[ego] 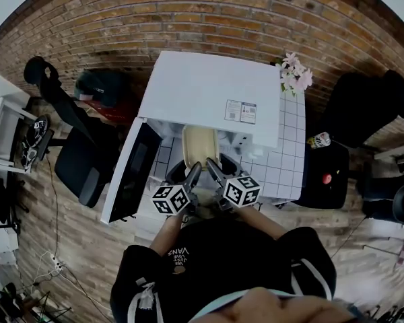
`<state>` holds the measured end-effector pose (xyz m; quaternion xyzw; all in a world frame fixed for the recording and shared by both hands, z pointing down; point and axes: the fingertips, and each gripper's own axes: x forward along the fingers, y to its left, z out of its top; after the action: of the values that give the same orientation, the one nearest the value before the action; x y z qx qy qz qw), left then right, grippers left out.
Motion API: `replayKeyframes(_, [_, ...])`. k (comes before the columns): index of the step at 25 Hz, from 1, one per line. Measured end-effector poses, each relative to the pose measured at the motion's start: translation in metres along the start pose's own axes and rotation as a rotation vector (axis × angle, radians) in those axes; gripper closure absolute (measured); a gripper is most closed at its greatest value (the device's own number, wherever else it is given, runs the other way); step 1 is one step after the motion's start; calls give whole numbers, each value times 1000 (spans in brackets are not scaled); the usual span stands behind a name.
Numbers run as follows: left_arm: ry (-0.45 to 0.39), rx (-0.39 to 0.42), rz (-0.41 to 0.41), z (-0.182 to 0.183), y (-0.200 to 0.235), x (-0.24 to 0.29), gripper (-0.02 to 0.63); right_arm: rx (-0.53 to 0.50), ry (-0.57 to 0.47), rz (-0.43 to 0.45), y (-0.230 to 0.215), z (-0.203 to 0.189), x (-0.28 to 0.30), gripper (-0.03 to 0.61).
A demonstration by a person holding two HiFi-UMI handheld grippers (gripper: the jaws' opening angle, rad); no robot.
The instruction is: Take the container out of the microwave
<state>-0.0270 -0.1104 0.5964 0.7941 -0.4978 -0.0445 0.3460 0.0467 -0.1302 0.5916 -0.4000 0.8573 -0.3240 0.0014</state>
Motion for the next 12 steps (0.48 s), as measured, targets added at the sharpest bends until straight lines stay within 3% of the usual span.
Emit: replayKeyframes(12, [-80,-20,94,-15,-15,-2,374,-17,66,97,-10,-1,-12,394])
